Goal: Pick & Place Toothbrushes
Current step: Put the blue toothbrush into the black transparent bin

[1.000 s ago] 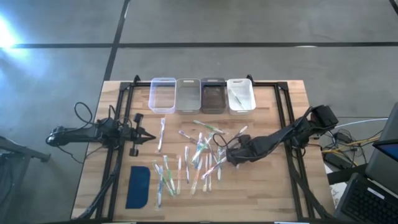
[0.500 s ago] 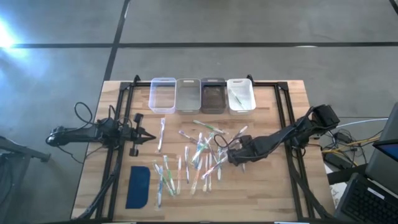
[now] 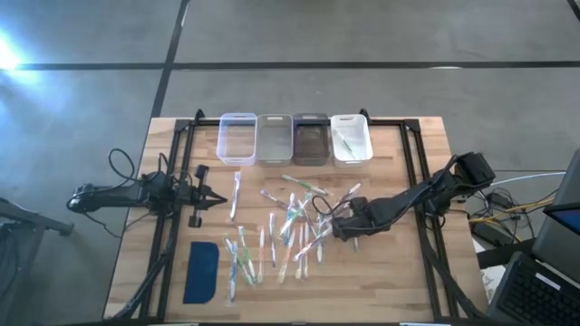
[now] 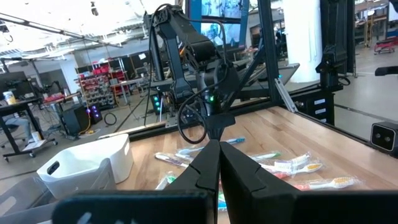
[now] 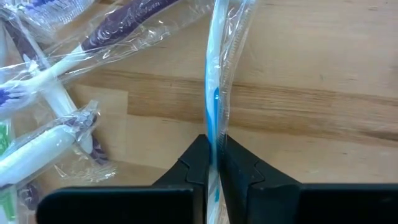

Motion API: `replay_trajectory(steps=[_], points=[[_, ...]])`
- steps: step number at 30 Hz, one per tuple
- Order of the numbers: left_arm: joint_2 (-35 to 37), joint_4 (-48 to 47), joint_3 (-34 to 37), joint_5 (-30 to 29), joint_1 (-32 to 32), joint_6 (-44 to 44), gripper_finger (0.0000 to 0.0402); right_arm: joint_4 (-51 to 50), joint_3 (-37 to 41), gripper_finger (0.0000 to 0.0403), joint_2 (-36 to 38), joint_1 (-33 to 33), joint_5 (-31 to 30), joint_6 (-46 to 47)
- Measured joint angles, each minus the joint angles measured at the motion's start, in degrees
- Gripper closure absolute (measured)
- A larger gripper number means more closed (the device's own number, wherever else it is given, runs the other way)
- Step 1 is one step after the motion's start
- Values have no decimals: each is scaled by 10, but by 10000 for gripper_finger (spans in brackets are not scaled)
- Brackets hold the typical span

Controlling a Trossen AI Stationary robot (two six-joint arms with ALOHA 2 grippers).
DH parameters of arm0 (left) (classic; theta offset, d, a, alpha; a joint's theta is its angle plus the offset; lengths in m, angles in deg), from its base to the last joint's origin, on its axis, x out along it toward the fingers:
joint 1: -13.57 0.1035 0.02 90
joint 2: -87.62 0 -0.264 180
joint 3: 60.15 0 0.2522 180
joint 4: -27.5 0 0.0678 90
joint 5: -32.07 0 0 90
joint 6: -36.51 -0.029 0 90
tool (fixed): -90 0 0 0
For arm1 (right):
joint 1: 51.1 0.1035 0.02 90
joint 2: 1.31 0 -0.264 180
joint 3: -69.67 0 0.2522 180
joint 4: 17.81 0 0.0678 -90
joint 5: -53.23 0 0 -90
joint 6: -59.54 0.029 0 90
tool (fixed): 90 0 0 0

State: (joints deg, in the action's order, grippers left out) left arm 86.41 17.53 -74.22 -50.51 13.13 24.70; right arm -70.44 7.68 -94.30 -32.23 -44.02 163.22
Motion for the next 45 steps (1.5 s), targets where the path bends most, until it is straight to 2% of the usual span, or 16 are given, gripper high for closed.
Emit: replay_trajectory(steps=[12,23,32,45], points=[[0,0,0,0,0,0,387,-20,0,381,58,0,-9,3],[0,0,0,0,0,0,387,-62,-22,381,142,0,-122,-15],[0,0,0,0,1,0,387,-77,-57,381,180,-16,-225,-95],[0,0,0,0,0,0,387,-76,-119,381,181,-136,-225,-324]])
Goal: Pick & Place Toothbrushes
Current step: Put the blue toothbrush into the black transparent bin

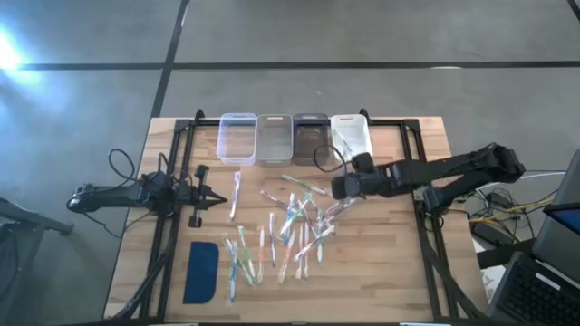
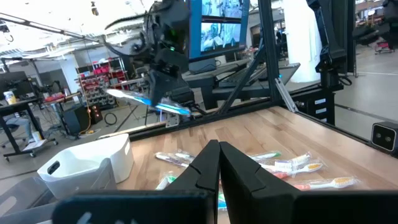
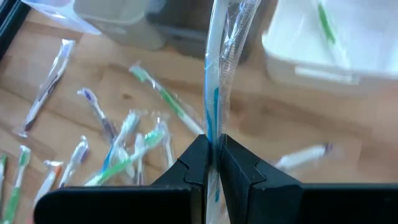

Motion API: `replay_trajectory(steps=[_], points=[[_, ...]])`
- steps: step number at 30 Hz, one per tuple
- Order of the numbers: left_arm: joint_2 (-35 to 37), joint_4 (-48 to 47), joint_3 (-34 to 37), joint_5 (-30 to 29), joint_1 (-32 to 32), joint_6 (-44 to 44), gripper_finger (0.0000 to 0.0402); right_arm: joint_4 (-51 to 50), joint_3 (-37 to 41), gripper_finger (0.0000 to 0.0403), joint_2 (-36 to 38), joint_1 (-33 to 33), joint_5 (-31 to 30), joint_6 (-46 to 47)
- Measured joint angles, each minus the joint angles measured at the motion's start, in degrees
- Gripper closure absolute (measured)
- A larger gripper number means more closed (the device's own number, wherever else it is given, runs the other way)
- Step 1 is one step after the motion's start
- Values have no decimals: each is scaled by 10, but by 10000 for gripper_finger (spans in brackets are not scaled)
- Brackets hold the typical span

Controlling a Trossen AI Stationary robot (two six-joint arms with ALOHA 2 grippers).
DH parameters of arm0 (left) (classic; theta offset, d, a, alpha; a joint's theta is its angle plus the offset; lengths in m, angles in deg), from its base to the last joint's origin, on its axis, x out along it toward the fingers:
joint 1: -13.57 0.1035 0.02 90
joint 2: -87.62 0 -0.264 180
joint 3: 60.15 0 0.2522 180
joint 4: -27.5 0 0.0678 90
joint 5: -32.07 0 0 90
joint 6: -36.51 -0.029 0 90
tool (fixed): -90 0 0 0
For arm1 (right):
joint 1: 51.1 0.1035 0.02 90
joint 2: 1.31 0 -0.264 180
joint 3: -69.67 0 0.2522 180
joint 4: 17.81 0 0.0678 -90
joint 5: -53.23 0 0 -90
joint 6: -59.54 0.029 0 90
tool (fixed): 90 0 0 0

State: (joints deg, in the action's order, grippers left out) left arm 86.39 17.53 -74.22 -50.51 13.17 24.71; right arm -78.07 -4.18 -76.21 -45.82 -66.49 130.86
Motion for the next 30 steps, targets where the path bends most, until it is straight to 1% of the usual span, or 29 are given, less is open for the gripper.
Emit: replay_trajectory(steps=[7,13,17,21,24,30], points=[[0,0,0,0,0,0,387,0,-57,381,-2,-71,2,-133],[0,0,0,0,0,0,387,1,-97,381,-2,-128,3,-223],[0,0,0,0,0,0,387,8,-106,381,-3,-170,43,-254],[0,0,0,0,0,0,387,24,-102,381,-3,-199,69,-274],[0,0,0,0,0,0,387,26,-101,381,-12,-210,79,-282],[0,0,0,0,0,0,387,50,-100,381,-53,-224,131,-315]])
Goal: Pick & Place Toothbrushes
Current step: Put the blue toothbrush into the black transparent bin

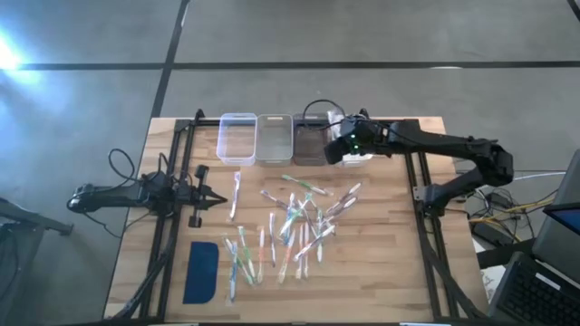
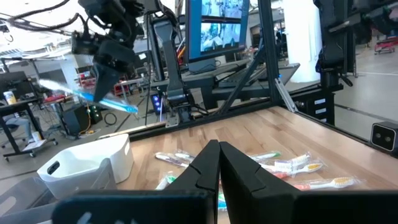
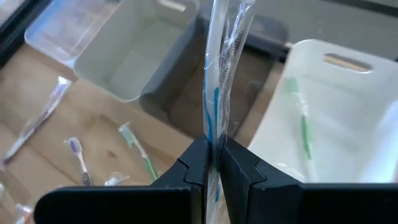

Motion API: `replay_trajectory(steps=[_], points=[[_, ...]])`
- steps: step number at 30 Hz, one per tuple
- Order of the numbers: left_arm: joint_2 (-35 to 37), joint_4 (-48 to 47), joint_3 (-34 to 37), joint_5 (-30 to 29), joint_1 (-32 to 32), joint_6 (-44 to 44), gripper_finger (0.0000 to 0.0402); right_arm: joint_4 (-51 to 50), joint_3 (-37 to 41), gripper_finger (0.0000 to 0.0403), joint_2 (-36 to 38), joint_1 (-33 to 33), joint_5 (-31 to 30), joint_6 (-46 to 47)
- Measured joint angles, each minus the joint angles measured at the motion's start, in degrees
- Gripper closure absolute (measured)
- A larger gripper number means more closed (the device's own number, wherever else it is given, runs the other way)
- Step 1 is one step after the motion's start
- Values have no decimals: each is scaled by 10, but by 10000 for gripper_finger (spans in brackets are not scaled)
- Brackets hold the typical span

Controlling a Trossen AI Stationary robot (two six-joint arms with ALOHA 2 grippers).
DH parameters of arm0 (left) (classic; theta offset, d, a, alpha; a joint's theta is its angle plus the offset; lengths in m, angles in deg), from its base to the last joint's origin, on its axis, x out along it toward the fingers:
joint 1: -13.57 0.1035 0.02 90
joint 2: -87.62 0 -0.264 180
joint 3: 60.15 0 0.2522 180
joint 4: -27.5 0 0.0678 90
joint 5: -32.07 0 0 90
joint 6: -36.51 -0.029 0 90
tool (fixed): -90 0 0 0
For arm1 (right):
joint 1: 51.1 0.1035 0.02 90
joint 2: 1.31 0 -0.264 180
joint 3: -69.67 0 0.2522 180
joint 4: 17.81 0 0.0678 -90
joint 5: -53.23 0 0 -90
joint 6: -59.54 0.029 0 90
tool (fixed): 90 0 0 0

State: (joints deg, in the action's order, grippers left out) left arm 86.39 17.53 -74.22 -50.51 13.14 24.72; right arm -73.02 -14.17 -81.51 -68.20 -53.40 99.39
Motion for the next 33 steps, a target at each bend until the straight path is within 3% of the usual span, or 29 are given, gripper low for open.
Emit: replay_trajectory(steps=[7,14,25,33], points=[[0,0,0,0,0,0,387,48,-12,381,-59,-22,53,-27],[0,0,0,0,0,0,387,43,-83,381,-130,-50,78,-93],[0,0,0,0,1,0,387,-34,-219,381,-233,-87,95,-179],[0,0,0,0,0,0,387,-54,-252,380,-269,-120,137,-185]])
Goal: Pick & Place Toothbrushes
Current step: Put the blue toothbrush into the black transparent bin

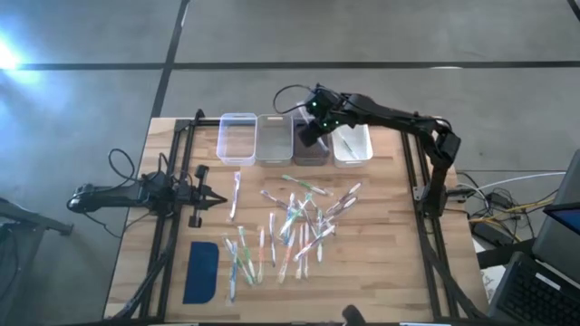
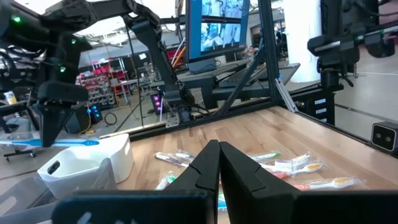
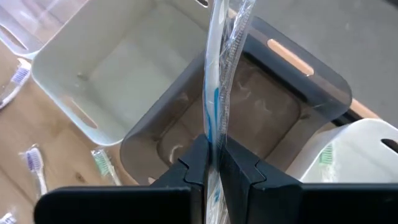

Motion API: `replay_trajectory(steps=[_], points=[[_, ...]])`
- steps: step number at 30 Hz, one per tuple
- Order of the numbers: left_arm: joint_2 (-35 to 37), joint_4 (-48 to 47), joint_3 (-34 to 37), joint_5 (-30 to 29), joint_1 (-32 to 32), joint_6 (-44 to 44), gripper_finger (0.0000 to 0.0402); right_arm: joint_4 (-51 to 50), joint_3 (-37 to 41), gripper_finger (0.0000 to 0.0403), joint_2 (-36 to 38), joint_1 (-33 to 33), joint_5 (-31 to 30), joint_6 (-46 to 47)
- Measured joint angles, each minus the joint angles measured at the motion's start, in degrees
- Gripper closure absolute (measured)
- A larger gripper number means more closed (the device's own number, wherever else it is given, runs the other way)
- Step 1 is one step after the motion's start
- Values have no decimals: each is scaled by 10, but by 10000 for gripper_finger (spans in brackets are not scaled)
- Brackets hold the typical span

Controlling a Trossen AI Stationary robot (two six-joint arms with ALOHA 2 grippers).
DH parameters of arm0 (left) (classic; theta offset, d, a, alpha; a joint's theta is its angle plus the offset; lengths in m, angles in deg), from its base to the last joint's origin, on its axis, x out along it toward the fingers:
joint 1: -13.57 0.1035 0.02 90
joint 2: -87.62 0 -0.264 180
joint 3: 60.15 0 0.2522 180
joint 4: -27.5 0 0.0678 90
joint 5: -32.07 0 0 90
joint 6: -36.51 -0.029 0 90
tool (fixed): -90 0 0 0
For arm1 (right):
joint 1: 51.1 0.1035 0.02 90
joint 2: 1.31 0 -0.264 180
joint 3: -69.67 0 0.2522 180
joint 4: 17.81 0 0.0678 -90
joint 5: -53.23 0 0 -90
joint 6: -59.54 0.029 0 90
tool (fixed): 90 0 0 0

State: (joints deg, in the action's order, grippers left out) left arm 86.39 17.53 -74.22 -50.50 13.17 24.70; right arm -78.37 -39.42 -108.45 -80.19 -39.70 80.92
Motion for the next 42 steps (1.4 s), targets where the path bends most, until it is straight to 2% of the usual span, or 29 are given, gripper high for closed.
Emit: replay_trajectory(steps=[8,29,42], points=[[0,0,0,0,0,0,387,-8,2,380,-12,-19,29,-6],[0,0,0,0,0,0,387,-22,-40,380,-116,-27,44,-20],[0,0,0,0,0,0,387,-27,-38,380,-151,-30,52,-25]])
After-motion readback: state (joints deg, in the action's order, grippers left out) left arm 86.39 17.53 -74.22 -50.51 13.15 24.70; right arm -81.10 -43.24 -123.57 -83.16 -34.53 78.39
